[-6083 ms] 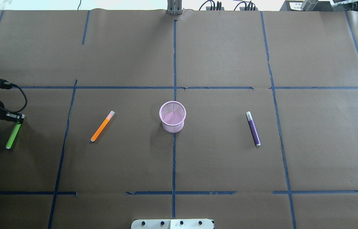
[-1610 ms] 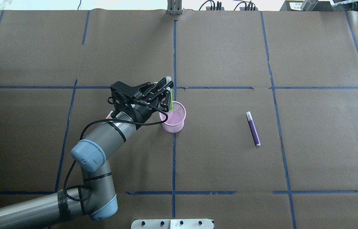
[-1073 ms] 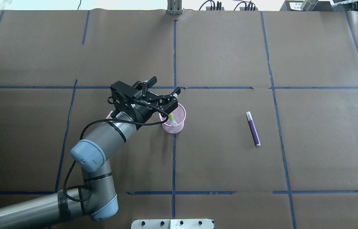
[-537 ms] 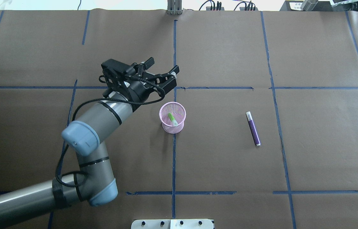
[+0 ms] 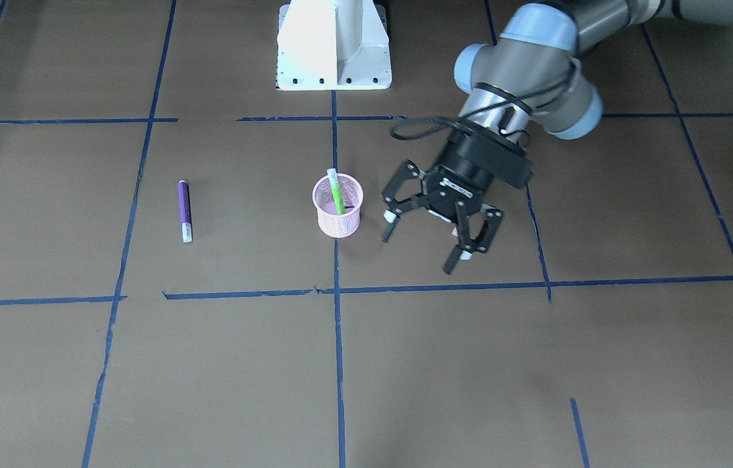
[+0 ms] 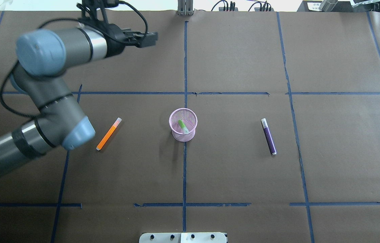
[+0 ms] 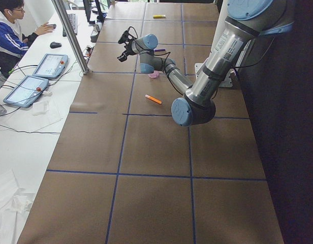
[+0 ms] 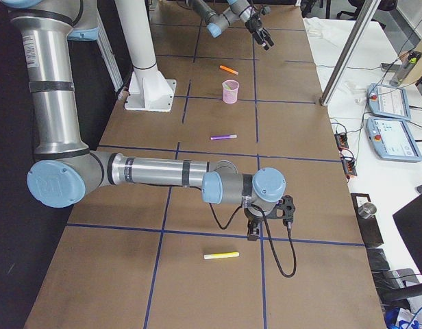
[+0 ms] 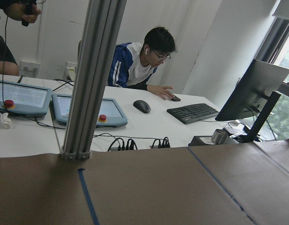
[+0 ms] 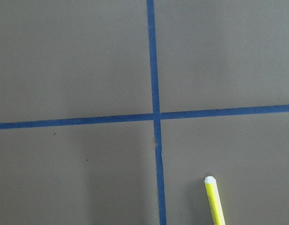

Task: Collect pens into pen holder
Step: 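Withdraw the left gripper away from the cup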

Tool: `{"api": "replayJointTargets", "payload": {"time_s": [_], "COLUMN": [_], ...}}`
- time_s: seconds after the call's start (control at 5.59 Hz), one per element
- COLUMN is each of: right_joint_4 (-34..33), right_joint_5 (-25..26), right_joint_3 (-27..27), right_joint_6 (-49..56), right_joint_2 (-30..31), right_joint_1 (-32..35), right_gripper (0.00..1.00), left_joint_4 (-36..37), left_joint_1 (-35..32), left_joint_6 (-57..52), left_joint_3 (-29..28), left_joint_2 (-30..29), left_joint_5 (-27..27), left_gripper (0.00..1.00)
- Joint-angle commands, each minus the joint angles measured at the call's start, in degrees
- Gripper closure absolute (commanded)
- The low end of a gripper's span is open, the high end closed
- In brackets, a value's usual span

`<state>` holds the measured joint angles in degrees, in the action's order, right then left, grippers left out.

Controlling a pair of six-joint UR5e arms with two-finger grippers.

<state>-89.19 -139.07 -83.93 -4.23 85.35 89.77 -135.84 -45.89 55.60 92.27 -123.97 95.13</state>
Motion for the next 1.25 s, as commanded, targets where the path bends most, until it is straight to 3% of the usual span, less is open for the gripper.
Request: {"api": "replayJointTargets", "payload": {"time_s": [0.0, 0.18, 0.54, 1.07], "right_joint_4": [7.03, 16.23, 26.38, 28.28], "right_joint_5": [0.46, 4.38, 4.59, 5.73], "right_joint_3": [3.13, 6.46, 15.41, 17.30], "right_joint_6": [0.02, -0.33, -0.34, -3.22], "right_joint_2": [2.27, 4.02, 4.22, 2.73], "right_joint_1": [-1.96, -3.19, -4.51, -8.90], "right_gripper": [0.00, 0.00, 0.00, 0.01], "left_joint_4": [5.68, 5.68, 5.76, 8.14], "left_joint_1": [-8.92, -12.70, -13.44, -13.44], "left_joint_6": [-0.32, -1.10, -7.15, -9.62], "left_joint_3": [0.19, 0.19, 0.72, 0.81], "left_joint_2": [2.83, 4.77, 9.42, 12.78], "left_joint_5": [15.62, 23.01, 26.49, 28.80], "left_gripper": [0.00, 0.00, 0.00, 0.00]}}
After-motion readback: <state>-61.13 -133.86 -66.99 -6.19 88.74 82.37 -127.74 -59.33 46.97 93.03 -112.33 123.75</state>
